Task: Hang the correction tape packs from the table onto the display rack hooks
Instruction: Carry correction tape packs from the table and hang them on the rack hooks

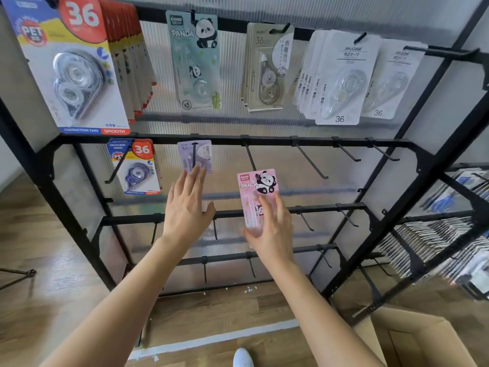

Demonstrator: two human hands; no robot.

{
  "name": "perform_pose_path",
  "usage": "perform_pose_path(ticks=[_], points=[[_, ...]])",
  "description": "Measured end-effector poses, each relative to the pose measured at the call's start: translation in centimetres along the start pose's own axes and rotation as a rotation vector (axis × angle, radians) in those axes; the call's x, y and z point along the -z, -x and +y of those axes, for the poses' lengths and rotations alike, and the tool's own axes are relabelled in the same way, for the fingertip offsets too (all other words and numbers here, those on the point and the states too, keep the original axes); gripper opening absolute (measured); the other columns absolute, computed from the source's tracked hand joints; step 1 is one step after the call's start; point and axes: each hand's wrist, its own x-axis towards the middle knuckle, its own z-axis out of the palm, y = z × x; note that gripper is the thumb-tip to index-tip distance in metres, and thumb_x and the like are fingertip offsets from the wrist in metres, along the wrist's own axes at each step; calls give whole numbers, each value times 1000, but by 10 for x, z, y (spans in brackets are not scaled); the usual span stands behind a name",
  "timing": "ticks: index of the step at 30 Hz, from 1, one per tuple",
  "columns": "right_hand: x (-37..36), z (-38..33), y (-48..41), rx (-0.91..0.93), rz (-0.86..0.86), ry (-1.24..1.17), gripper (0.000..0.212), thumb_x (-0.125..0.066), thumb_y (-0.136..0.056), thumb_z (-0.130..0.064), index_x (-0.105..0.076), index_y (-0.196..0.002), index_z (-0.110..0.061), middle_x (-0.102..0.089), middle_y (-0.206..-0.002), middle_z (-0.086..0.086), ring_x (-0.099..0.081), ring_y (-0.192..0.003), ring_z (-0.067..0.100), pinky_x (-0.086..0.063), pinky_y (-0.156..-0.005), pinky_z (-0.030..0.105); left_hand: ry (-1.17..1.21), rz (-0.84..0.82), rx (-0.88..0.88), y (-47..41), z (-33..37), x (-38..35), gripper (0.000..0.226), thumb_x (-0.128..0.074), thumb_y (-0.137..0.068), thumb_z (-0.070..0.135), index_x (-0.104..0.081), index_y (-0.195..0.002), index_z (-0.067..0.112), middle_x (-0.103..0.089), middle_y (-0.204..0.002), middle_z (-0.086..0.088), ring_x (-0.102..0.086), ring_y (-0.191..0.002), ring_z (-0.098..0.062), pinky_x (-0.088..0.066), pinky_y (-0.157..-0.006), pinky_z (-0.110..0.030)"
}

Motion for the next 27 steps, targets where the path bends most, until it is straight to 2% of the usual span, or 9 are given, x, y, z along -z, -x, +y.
perform_pose_path(ticks=[5,7,9,11,16,19,23,27], points=[[-16,7,-25,9,-29,-15,81,-81,-72,-34,-44,-141,-13,-32,-150,21,-38,-133,38,-40,-102,50,-78,51,-94,-1,-11,-8,76,-73,-78,17,-37,-143,0,-40,-146,-20,-35,-136,-42,-32,-109,-55],[-22,10,-37,7,-45,2,83,-82,-71,-35,-43,-141,-13,-32,-150,21,-39,-133,38,-40,-103,51,-83,88,-112,-2,-12,-12,69,-67,-81,21,-40,-141,-1,-43,-144,-21,-38,-133,-43,-34,-107,-56],[-30,12,-48,9,-54,12,84,-82,-71,-35,-42,-142,-12,-32,-150,21,-39,-132,38,-40,-103,50,-85,115,-110,-4,-12,-14,66,-49,-84,32,-40,-142,2,-45,-143,-19,-38,-134,-40,-34,-108,-55],[-38,14,-59,5,-78,16,84,-80,-74,-36,-39,-144,-12,-29,-152,19,-36,-134,36,-39,-104,48,-73,126,-100,-7,-13,-17,67,-41,-84,38,-39,-143,5,-46,-143,-16,-37,-135,-38,-32,-110,-53],[-57,19,-93,18,-102,34,87,-79,-76,-35,-35,-147,-16,-28,-151,20,-40,-130,37,-37,-103,42,-97,195,-105,-10,-17,-25,66,-41,-86,38,-35,-145,10,-45,-144,-13,-35,-137,-34,-29,-111,-53],[-69,23,-107,13,-108,24,86,-81,-74,-33,-38,-145,-10,-27,-151,25,-40,-128,44,-42,-98,50,-114,224,-101,-11,-19,-29,67,-41,-86,38,-31,-147,12,-42,-146,-10,-30,-139,-31,-24,-112,-51],[-77,24,-122,-24,-174,38,88,-77,-78,-33,-30,-150,-17,-16,-155,19,-33,-129,39,-40,-99,50,-114,310,-136,-14,-21,-32,66,-45,-83,32,-35,-144,10,-41,-143,-7,-34,-134,-32,-26,-109,-50],[-79,25,-125,-42,-200,35,92,-79,-76,-35,-27,-150,-17,-19,-154,16,-33,-129,34,-42,-98,49,-131,330,-153,-15,-22,-31,64,-43,-83,32,-36,-142,9,-46,-141,-10,-33,-134,-31,-24,-109,-49]])
